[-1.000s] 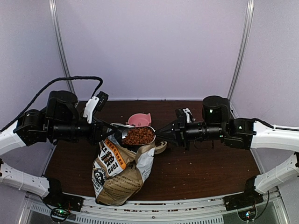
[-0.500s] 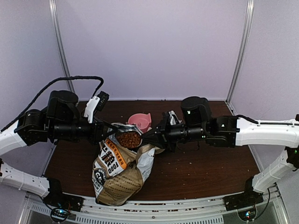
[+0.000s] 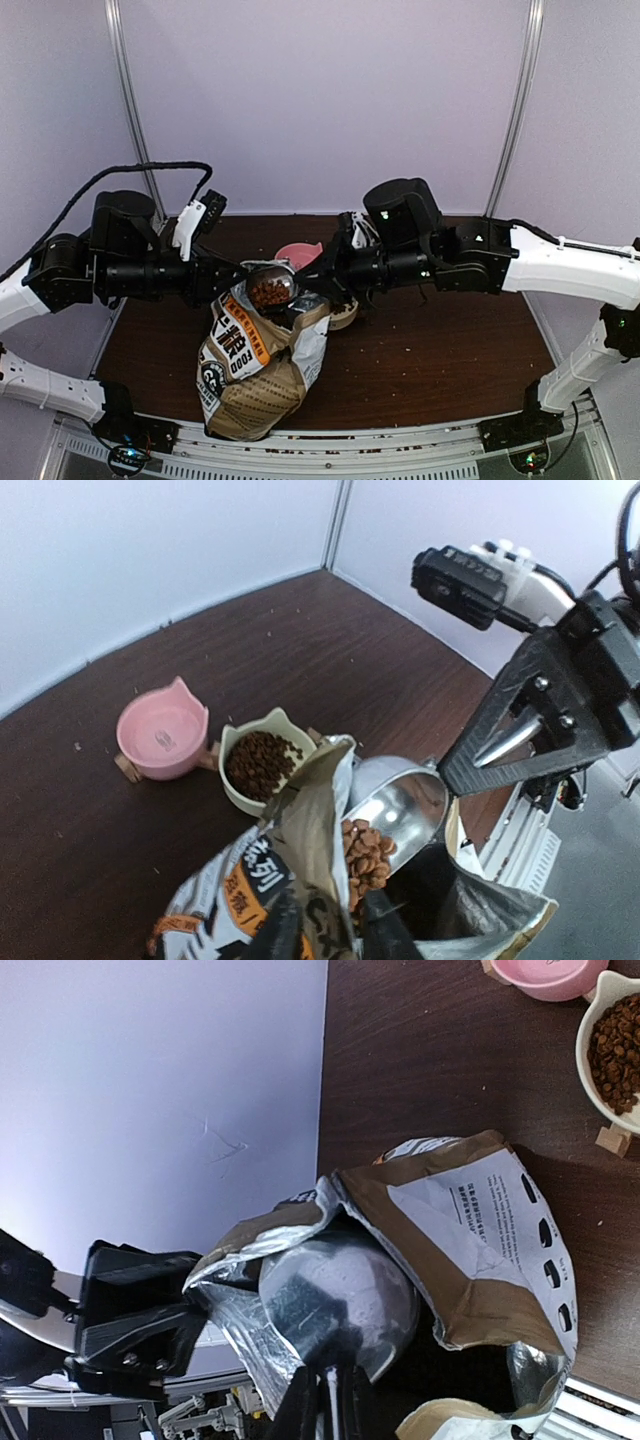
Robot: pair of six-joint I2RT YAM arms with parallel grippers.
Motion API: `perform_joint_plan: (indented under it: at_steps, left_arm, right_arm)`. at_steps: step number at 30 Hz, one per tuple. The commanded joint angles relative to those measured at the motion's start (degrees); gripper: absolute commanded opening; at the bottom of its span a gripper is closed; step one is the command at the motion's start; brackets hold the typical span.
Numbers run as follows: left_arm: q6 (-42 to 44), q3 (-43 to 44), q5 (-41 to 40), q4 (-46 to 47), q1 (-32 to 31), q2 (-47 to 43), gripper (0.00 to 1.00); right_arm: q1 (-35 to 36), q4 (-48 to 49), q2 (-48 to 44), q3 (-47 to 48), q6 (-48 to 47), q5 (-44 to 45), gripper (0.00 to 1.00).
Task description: Serve the pet food
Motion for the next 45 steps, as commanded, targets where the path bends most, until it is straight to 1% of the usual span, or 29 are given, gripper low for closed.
perform_joint_plan:
  at_steps: [1,5,8,13,16,22,28,31,33,35,36,42,45]
  left_arm:
    - [8.28,5.03,-1.45,5.85,0.81,-2.39,0.36]
    - [13.97,7.78,1.16,4.12,0.81,-1.48,0.49]
    - [18.23,8.89,4.46,4.0,0.81,-0.66,0.54]
    - [24.0,11.54,6.33,2.25,0.55,2.25,0.56]
    - [27.64,12.11,3.86,1.01,0.45,4.17,0.65]
    - [30.03,12.94,-4.14,-4.21,0.45,9.23,0.75]
    - [30.33,11.67,-1.06,-5.09,0.54,11.02,0.77]
    - [30.07,10.57,0.73,-5.04,0.65,10.89,0.81]
    - [29.82,9.92,2.08,-5.02,0.76,11.22,0.82]
    - [29.49,9.49,1.19,-5.37,0.85,11.94,0.81]
    - [29.32,9.51,0.49,-5.69,0.89,12.44,0.78]
    - [29.07,9.2,-1.43,-6.3,0.98,13.8,0.42]
    - [29.36,8.69,-1.18,-5.35,0.98,13.64,0.26]
  right_arm:
    - [0.01,-5.18,0.1,2.44,-4.3,5.52,0.0]
    - [0.17,-4.97,1.0,2.34,-4.78,5.01,0.0]
    - [0.94,-6.1,1.8,4.11,-7.44,6.35,0.0]
    - [2.82,-14.59,4.71,12.42,-14.82,10.18,0.0]
    - [3.04,-13.57,4.63,12.34,-15.53,9.61,0.0]
    - [3.17,-10.36,2.91,9.58,-14.96,8.86,0.0]
    - [3.2,-8.12,0.83,7.5,-14.14,7.66,0.0]
    - [3.17,-7.78,0.11,6.79,-13.92,7.46,0.0]
    - [3.16,-7.02,-0.23,6.16,-13.63,6.9,0.0]
    - [3.15,-6.27,-0.16,6.05,-13.67,5.94,0.0]
    - [3.2,-5.99,-0.1,5.94,-13.78,5.52,0.0]
    - [3.2,-4.0,-0.19,5.02,-13.89,2.63,0.0]
    - [3.16,-3.26,-0.14,4.21,-14.12,1.95,0.0]
